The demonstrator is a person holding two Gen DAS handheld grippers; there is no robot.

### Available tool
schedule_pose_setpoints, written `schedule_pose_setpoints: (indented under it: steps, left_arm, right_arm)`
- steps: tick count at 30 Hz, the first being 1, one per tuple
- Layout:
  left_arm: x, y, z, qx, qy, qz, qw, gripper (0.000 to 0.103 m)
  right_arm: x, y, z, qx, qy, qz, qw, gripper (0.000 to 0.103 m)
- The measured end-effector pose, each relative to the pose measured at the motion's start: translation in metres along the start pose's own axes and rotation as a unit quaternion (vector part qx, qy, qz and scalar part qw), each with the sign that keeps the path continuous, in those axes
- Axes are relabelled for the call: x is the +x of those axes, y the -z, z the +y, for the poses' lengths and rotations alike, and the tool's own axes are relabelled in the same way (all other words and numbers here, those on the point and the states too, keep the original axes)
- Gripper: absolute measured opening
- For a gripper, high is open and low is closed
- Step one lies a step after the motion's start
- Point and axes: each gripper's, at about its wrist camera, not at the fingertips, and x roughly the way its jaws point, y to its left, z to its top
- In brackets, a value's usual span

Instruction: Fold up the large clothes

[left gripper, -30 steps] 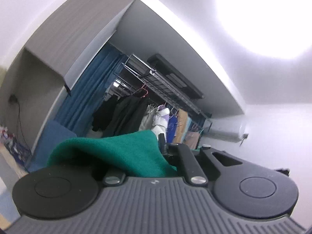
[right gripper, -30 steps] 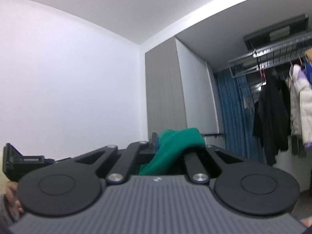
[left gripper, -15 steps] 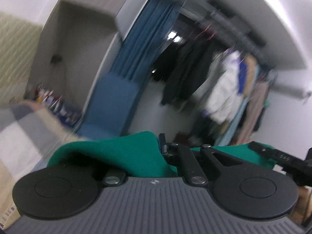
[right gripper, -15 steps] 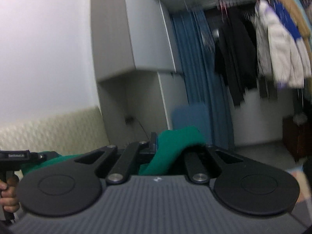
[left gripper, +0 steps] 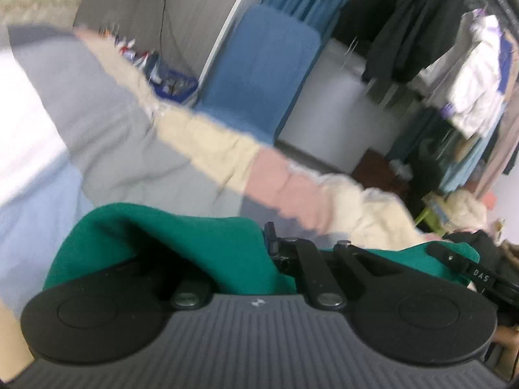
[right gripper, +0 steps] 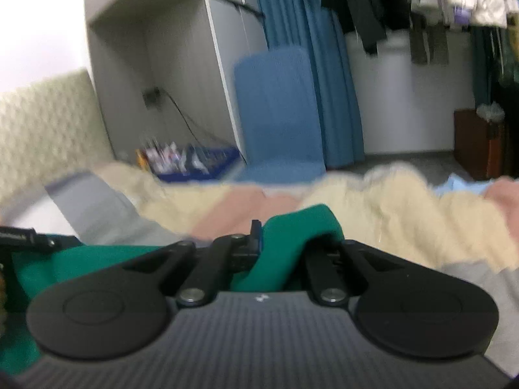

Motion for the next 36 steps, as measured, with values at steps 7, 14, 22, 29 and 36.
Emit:
schedule_pose_setpoints:
  steps: [7,14,22,29,36]
  left_arm:
    - [0.059,0.027,0.022,0.009,-0.035,0.039,0.9986,0.008]
    - [0.054,0.021,0.016,0.005,-0.062,0.065,0.9960,0.010]
    - [0.016,0.012,-0.009,0.015,-0.055,0.075,0.9955,0.055]
    - [-0.040,0.017,-0.018,0.010,-0.053,0.068,0.9962,0.056]
    - [-0.109,0.045,-0.037,0.030,-0.057,0.056,0.9964,0.056]
  right_arm:
    - [0.057,0.047,-0.009,-0.004,0.020,0.045,0.999,0.007]
    - [0.071,0.056,-0.021,0.027,0.013,0.060,0.998,0.008]
    - [0.052,0.044,-0.014,0.054,0.007,0.080,0.995,0.033]
    - [-0.010,0.048,-0.007,0.089,0.000,0.074,0.993,0.076]
    - [-0.081,0.059,0.007,0.122,-0.013,0.069,0.990,0.076]
